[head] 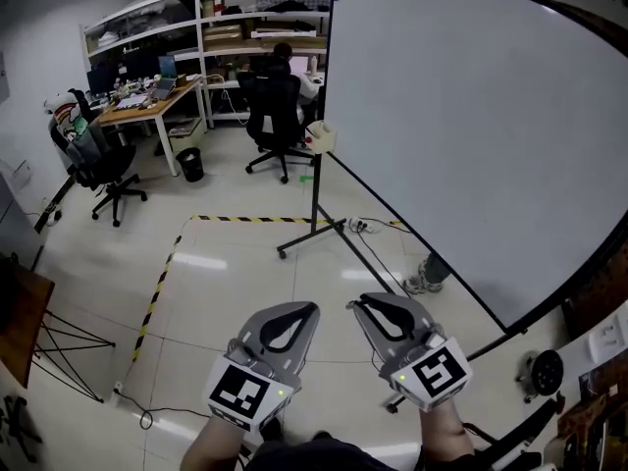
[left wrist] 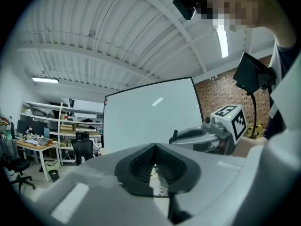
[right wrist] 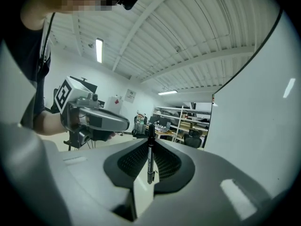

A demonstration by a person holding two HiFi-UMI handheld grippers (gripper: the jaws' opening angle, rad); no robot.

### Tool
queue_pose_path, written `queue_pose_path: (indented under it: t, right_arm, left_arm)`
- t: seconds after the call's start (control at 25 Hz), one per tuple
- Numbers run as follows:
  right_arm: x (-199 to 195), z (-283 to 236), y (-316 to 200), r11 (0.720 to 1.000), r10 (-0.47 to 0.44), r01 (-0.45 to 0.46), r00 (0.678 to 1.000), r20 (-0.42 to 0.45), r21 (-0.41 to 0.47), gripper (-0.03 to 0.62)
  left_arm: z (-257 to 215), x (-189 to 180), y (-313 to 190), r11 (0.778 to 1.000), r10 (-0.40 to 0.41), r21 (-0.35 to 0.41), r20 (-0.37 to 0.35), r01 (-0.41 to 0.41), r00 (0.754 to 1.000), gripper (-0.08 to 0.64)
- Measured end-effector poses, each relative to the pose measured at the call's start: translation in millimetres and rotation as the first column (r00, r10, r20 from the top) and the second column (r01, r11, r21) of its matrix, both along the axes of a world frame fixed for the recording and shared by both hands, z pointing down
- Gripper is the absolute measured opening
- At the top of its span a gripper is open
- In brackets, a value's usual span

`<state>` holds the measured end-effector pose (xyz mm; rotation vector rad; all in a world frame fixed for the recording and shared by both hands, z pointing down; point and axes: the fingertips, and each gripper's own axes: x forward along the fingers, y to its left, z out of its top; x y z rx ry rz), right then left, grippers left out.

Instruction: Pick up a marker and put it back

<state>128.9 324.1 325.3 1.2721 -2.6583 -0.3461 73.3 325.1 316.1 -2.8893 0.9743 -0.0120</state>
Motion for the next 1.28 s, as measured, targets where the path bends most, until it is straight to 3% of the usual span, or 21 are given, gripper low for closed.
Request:
queue_pose_path:
  t: [0.28, 0.4, 0.56, 0.84, 0.96, 1.28]
  right_arm:
    - [3.8, 2.6, 9.4, 1.000, -0.027, 0.028, 0.999, 0.025, -0.008, 0.040]
    - [-1.7, 6.9, 15.2, 0.999, -0.031, 0.031, 0.999, 0.027, -0.015, 0.040]
    - [-22.1, 6.9, 21.6, 0.999, -0.039, 0.039, 0.999, 0.011, -0.018, 0.040]
    - [-57.6, 3.1, 28.3, 0.999, -0.048, 0.047, 0.999, -0.017, -0.018, 0.040]
    - [-72.5, 0.3, 31.5, 0.998, -0.056, 0.056, 0.998, -0.012, -0.013, 0.040]
    - [-107.4, -8.9, 40.9, 0.994, -0.110, 0.110, 0.994, -0.011, 0.010, 0.040]
  left_arm:
    - [-0.4, -2.8, 6.5, 0.999, -0.042, -0.005, 0.029, 0.042, 0.999, 0.006]
    - [-1.6, -8.5, 12.4, 0.999, -0.051, -0.009, 0.005, 0.051, 0.999, 0.006]
    - [8.4, -34.7, 18.0, 0.997, -0.068, -0.029, 0.040, 0.069, 0.997, 0.006]
    - [2.4, -72.7, 18.3, 0.995, -0.097, -0.028, -0.010, 0.097, 0.995, 0.005]
    - [5.8, -86.1, 26.6, 0.998, -0.057, -0.027, 0.009, 0.057, 0.998, 0.005]
    - [-2.7, -124.5, 33.7, 0.994, -0.109, 0.001, 0.009, 0.109, 0.994, 0.006]
